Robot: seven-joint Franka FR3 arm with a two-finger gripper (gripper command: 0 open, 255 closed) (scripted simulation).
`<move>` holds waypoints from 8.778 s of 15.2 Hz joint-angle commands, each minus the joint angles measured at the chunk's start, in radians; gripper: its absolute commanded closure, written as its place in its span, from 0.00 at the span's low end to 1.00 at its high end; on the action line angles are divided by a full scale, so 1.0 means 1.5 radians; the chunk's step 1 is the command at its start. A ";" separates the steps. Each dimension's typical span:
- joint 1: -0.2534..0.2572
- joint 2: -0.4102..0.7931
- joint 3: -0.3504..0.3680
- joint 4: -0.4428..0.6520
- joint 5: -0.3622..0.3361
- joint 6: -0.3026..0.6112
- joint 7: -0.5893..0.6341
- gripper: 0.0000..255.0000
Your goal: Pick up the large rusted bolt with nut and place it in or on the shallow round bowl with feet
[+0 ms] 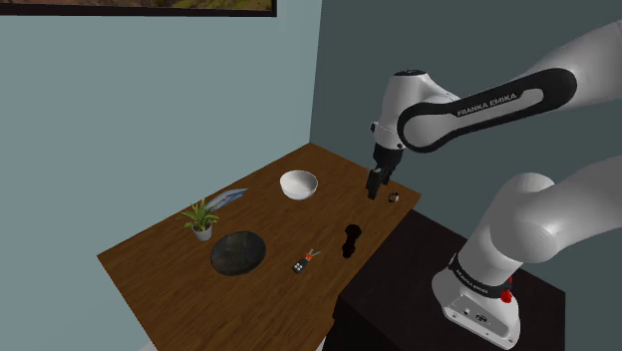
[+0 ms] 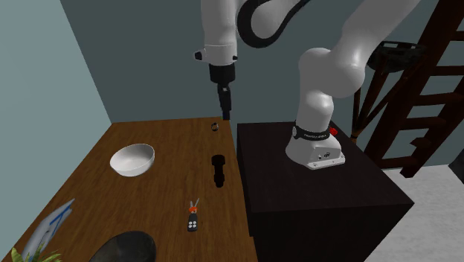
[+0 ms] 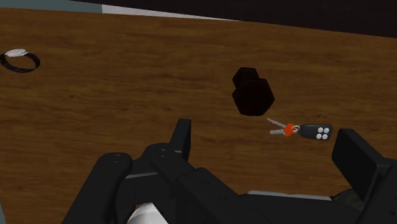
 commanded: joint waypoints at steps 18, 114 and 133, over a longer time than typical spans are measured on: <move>0.008 0.466 0.028 -0.022 -0.023 0.505 0.072 0.00; 0.195 0.880 0.132 0.833 -0.118 0.052 0.385 1.00; 0.192 0.854 0.136 0.837 -0.112 0.023 0.382 0.00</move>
